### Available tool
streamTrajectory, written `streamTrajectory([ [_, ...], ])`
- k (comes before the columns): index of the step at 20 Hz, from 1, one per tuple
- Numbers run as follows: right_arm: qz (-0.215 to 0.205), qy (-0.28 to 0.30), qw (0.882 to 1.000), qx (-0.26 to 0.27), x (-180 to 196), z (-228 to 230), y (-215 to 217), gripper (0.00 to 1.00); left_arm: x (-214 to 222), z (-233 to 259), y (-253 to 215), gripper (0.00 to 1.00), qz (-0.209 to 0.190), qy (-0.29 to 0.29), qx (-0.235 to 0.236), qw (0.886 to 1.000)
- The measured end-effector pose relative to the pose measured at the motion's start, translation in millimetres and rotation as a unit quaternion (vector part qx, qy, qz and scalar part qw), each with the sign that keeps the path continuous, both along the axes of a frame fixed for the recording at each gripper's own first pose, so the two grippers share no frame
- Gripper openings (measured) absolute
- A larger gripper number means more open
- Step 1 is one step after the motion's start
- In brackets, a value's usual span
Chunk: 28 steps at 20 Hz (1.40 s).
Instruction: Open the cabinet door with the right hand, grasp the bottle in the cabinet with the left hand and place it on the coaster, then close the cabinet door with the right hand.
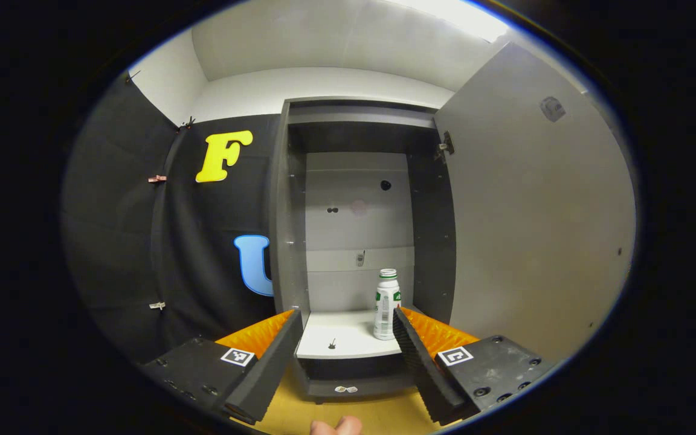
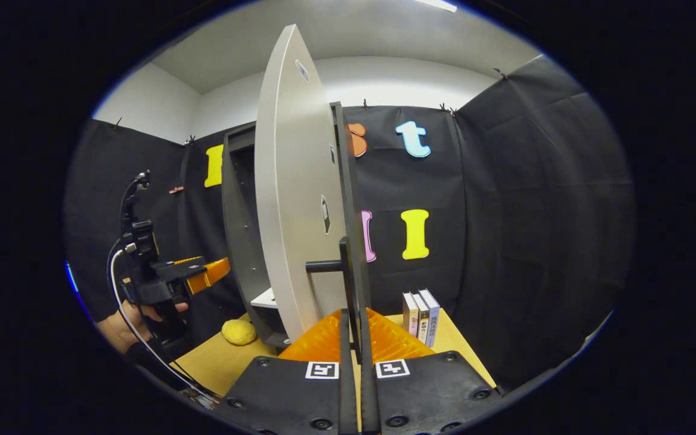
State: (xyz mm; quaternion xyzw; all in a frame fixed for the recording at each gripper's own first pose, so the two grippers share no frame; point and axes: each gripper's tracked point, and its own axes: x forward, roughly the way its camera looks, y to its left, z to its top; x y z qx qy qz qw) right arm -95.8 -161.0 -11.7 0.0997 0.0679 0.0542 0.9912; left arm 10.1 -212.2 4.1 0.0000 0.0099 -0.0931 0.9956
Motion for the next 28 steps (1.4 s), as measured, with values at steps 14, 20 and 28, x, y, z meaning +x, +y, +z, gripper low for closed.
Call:
streamTrajectory([
  [14, -0.106, -0.026, 0.994, -0.015, -16, 3, -84, 0.98, 89, -14, -97, 0.94, -0.043, 0.009, -0.013, 0.999],
  [20, -0.122, -0.02, 0.992, -0.021, 5, -9, -112, 1.0, 137, -28, -111, 0.95, -0.026, 0.013, -0.002, 1.0],
  [28, -0.121, -0.016, 0.992, -0.036, 33, -21, -133, 0.98, 211, -61, -122, 0.92, -0.009, 0.037, -0.004, 0.999],
])
